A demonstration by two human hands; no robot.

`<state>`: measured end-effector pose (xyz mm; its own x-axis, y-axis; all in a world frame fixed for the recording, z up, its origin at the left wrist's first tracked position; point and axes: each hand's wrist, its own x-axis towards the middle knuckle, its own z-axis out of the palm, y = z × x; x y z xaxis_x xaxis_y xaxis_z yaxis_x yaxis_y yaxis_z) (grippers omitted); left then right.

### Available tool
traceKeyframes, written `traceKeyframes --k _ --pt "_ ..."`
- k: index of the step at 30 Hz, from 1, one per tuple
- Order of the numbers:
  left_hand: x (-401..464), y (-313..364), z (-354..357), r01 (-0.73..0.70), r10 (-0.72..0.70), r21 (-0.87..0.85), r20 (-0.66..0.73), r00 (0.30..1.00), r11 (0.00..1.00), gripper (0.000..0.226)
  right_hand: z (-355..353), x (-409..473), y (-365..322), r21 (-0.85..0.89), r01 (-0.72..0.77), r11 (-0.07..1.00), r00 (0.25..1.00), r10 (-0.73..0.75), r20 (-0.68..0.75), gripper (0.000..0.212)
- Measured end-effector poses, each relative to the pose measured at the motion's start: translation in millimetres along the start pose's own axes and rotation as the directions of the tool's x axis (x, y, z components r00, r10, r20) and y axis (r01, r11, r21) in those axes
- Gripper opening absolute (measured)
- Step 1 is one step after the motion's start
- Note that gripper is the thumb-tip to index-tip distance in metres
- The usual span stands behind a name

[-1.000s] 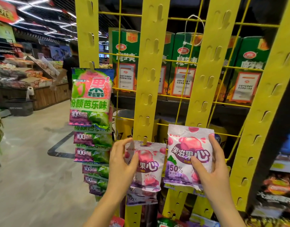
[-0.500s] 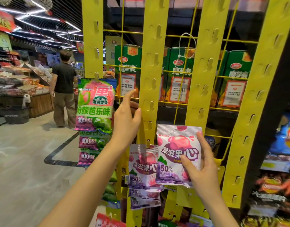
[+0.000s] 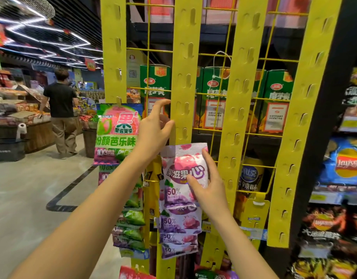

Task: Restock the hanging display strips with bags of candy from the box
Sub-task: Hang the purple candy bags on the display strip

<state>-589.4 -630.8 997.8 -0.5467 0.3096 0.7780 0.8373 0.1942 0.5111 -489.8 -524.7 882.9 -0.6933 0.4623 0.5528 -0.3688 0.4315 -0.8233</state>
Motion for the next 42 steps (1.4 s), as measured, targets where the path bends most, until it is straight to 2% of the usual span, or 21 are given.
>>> traceKeyframes --k 9,22,31,35,38,42 --pt "2.5 -2.8 1.8 -0.029 0.029 0.016 -0.001 1.0 0.999 0.051 10.4 3.5 24.0 -0.113 -0.094 0.989 0.993 0.086 -0.076 0.069" --pt "-2.6 -11.5 7.4 -0.075 0.077 0.069 -0.025 0.997 0.995 0.052 26.1 -10.8 18.3 -0.361 -0.123 0.924 0.985 0.07 -0.156 0.067" --pt "-30.0 -9.2 3.7 -0.13 0.123 0.211 0.047 0.991 0.969 0.044 28.1 -27.8 4.7 -0.597 -0.141 0.79 0.987 0.061 -0.152 0.063" --pt "-45.4 -1.3 2.8 -0.191 0.159 0.336 0.119 0.98 0.922 0.037 14.4 -40.0 -13.6 -0.63 -0.106 0.77 0.986 0.002 -0.164 0.046" --pt "-57.2 8.3 8.7 -0.274 0.209 0.439 0.191 0.959 0.856 0.033 -18.5 -43.7 -28.6 -0.742 -0.086 0.665 0.974 -0.099 -0.201 0.036" --pt "-74.5 25.1 30.9 -0.42 0.292 0.474 0.321 0.901 0.774 0.024 -79.0 -45.5 -34.5 -0.902 -0.138 0.408 0.975 -0.102 -0.195 0.036"
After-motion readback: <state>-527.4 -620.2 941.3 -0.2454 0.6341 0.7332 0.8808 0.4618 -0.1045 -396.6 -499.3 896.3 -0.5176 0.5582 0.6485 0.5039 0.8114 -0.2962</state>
